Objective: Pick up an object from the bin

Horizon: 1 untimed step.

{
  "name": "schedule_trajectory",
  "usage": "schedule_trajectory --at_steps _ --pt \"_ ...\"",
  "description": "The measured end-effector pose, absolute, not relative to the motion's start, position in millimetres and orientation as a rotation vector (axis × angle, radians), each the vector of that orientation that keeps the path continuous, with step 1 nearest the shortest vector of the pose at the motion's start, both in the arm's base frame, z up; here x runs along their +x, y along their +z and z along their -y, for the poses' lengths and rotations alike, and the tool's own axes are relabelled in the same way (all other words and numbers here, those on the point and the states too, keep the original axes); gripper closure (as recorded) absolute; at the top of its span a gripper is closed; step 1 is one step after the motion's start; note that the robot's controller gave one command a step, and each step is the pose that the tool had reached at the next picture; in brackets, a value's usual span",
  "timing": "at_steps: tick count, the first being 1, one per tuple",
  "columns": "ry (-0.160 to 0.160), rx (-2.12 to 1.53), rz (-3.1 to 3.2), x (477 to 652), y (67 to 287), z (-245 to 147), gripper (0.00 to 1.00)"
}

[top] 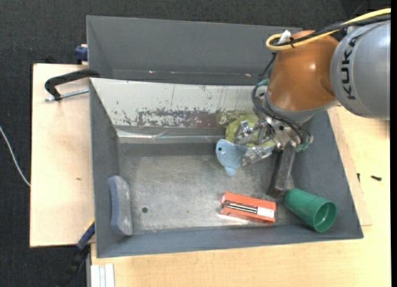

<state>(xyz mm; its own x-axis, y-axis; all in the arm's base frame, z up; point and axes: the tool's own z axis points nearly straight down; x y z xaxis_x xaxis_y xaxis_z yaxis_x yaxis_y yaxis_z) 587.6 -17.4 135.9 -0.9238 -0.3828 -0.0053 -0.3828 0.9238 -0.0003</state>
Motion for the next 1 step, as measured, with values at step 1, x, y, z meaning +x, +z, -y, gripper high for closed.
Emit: schedule_trajectory --at_steps 1 --pt "0.000 -0.584 -3.081 575.4 239.9 24.9 1.00"
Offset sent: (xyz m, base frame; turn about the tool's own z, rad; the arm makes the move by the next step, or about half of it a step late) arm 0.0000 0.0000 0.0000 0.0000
